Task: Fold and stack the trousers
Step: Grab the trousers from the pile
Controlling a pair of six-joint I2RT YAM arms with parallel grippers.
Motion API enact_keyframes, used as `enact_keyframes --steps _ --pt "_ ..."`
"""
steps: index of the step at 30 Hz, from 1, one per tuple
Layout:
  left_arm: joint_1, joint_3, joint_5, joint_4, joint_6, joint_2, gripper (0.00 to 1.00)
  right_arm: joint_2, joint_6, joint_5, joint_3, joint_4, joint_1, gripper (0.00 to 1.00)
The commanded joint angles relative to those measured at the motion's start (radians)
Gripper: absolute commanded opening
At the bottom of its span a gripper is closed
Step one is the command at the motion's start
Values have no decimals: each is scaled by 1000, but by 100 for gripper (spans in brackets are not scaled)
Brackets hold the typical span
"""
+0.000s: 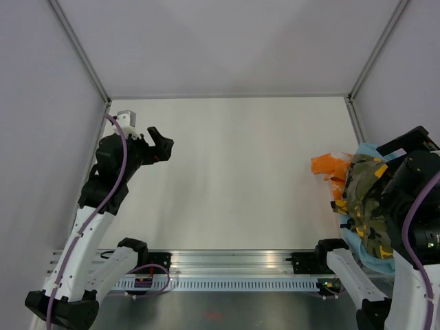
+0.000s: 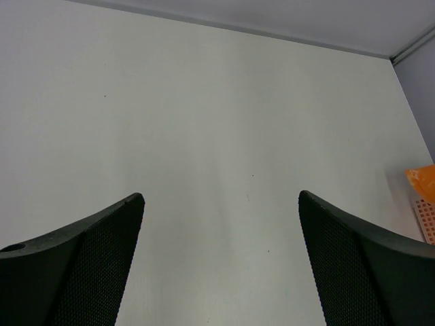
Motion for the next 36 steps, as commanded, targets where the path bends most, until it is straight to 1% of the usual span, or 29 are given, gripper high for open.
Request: enact_keyframes --steps 1,5,6,8,9,10,12,13,15,17,20,23,24,25,26,27,29,30,31,32,34,35,36 --pt "-3 -3 -61 -19 20 -21 100 27 13 96 55 -141 2 98" --pt "-5 5 -72 -39 34 -31 100 80 66 102 95 -256 1 98" --pt "-3 6 -72 -43 38 -27 100 99 96 103 99 -323 2 98" --pt "-5 5 -71 -47 43 -21 100 105 130 123 96 -408 1 98" --pt "-8 2 -71 -48 45 -13 100 91 170 149 84 -424 1 98" --pt "-11 2 -71 -45 46 -7 100 73 173 159 35 -418 2 98" --pt "-23 0 -69 -40 57 1 100 6 169 165 -35 -338 1 98" --pt "-25 -1 -69 -40 60 8 100 -17 165 163 -104 -303 1 98" --pt "-31 -1 -62 -36 66 18 100 -59 162 153 -169 -206 1 98" --pt "-32 0 -55 -37 68 33 100 -61 149 152 -241 -140 1 98" --pt "-32 9 -57 -50 71 42 100 1 133 156 -283 -114 1 98" --pt "-31 17 -84 -54 75 47 100 99 135 218 -283 -100 2 93" --pt "-31 20 -86 -53 77 48 100 105 126 238 -289 -77 1 87" --pt "-31 22 -88 -53 78 51 100 107 109 238 -298 -42 2 86" --pt "-31 25 -89 -51 80 57 100 97 59 213 -310 52 1 81" --pt "-31 26 -89 -51 80 62 100 91 32 188 -335 105 1 59" --pt "-31 31 -89 -51 85 71 100 96 -11 136 -346 211 1 33" --pt "-31 40 -92 -56 86 79 100 106 -22 78 -338 236 1 5" --pt "-31 44 -97 -59 86 84 100 125 -28 44 -320 250 1 0" --pt "-31 49 -112 -59 88 85 100 171 -39 -54 -295 262 1 0" --pt "-31 55 -127 -59 88 93 100 234 -112 -197 -171 283 1 0" --pt "-31 58 -144 -57 85 94 100 310 -130 -357 -121 286 1 0" --pt "-31 58 -147 -54 82 99 100 352 -153 -445 1 290 1 0"
